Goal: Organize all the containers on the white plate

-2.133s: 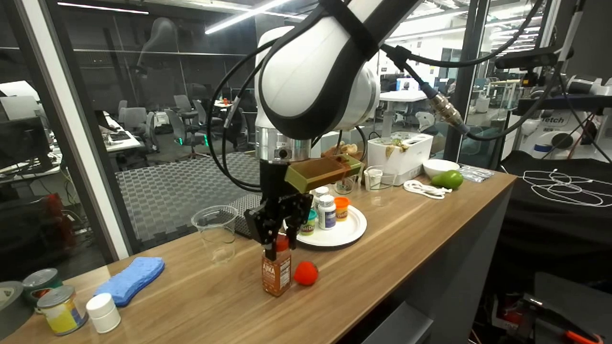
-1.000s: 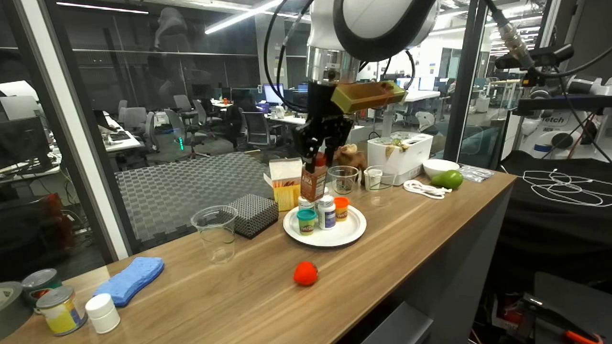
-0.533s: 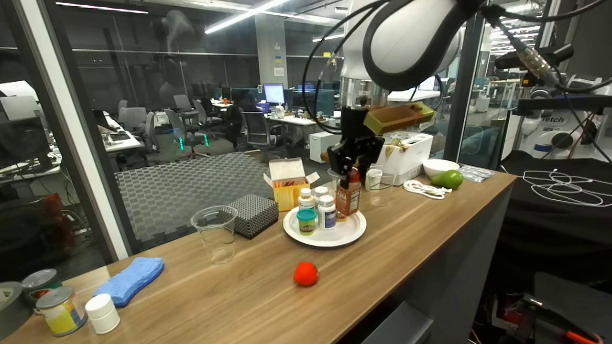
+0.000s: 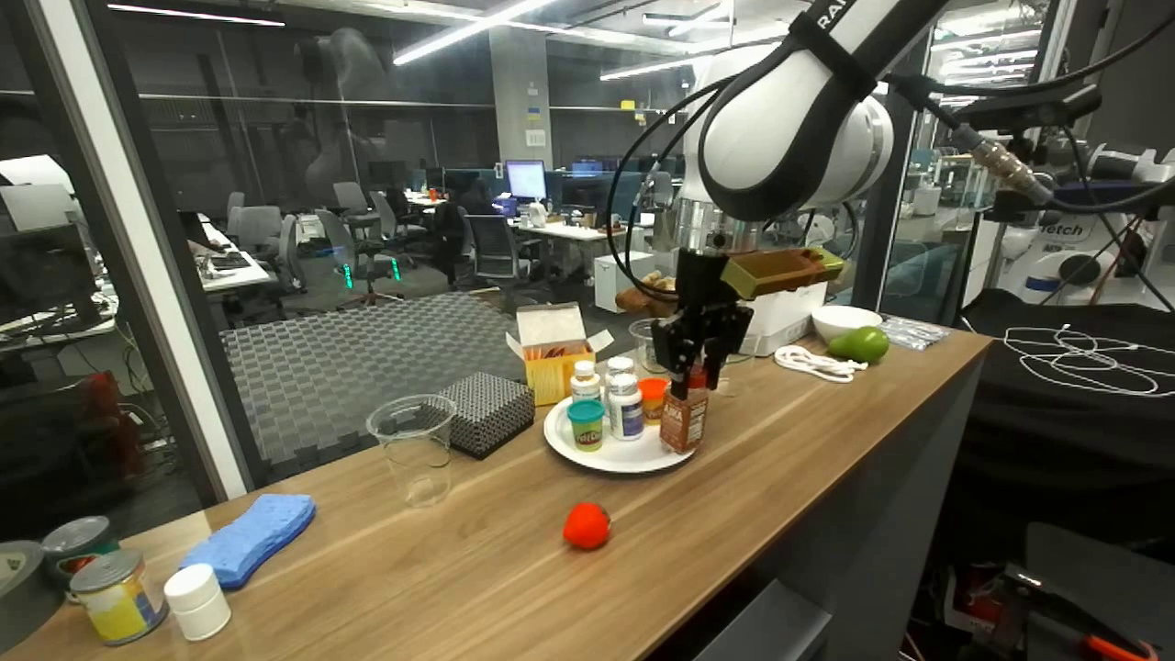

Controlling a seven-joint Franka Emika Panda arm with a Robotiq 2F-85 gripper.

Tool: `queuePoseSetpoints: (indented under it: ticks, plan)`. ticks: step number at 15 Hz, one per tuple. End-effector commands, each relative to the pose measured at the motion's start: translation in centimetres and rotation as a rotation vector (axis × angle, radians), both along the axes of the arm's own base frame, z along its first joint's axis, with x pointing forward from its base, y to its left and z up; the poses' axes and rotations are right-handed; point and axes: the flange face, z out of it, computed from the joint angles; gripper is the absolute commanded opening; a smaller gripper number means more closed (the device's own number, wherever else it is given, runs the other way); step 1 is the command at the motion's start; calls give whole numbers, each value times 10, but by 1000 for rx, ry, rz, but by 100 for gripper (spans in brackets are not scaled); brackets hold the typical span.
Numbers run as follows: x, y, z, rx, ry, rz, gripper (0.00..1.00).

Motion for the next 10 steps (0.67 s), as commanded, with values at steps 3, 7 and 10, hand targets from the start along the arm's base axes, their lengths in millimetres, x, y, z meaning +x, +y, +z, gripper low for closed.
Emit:
queuePoseSetpoints:
  ticks: [3, 7, 10]
  plan:
    - [14, -25, 17, 40, -59, 23, 23]
    - [21, -42, 18, 53, -63, 28, 23]
    - [26, -48, 11, 71, -58, 33, 23]
